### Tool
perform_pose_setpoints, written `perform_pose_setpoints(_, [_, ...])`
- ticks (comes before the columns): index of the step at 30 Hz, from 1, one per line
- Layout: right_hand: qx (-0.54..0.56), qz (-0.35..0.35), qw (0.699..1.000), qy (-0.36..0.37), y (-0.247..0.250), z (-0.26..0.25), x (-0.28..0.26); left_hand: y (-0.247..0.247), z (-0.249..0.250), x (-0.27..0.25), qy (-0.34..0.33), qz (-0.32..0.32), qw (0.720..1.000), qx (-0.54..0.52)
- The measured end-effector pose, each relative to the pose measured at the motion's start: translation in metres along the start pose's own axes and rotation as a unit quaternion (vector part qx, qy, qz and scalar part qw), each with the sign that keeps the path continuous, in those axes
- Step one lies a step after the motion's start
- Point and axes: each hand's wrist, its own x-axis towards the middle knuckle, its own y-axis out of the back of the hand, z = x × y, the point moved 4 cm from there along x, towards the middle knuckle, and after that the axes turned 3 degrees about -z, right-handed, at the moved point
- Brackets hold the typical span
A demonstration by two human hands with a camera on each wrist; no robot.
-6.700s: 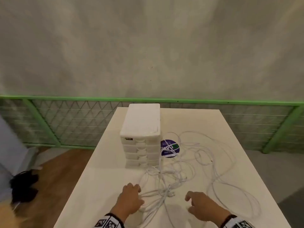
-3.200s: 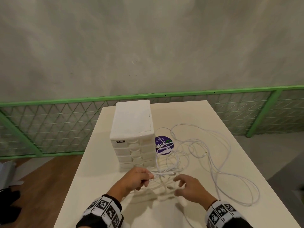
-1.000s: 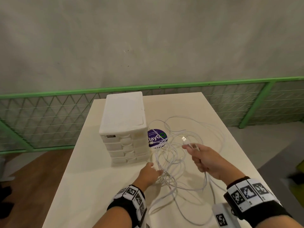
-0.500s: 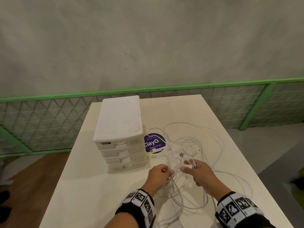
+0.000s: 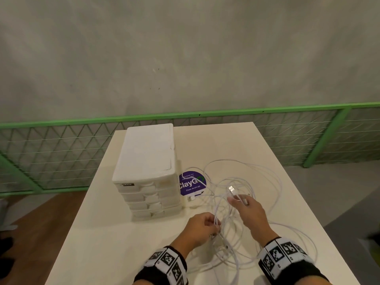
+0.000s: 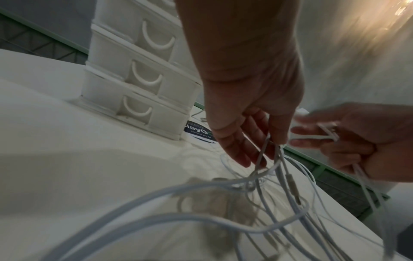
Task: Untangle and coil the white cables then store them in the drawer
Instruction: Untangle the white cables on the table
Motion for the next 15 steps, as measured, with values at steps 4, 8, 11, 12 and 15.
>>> perform_pose_setpoints(4, [0.018,-0.034,0.998,-0.044,-0.015,0.0,0.005,-0.003,0.006,-0.001,-0.023,-0.062,0.998,0.012])
perform_pose_setpoints(8, [-0.007,-0.051,0.997,-0.051,-0.019,0.001,0.011,0.003,0.008,0.003,0.027,-0.044,0.998,-0.023])
perform_pose_setpoints(11, [0.03,-0.071,0.996,-0.044,-0.014,-0.003,0.008,0.012,0.007,0.008,0.107,0.034,0.98,-0.167])
perform_pose_setpoints(12, [0.04,-0.08,0.995,-0.047,-0.012,-0.005,0.007,0.012,0.007,0.009,0.122,0.047,0.972,-0.194])
perform_pose_setpoints(15, [0.043,-0.113,0.991,-0.055,-0.008,-0.01,0.002,0.01,0.014,0.02,0.118,0.062,0.957,-0.259])
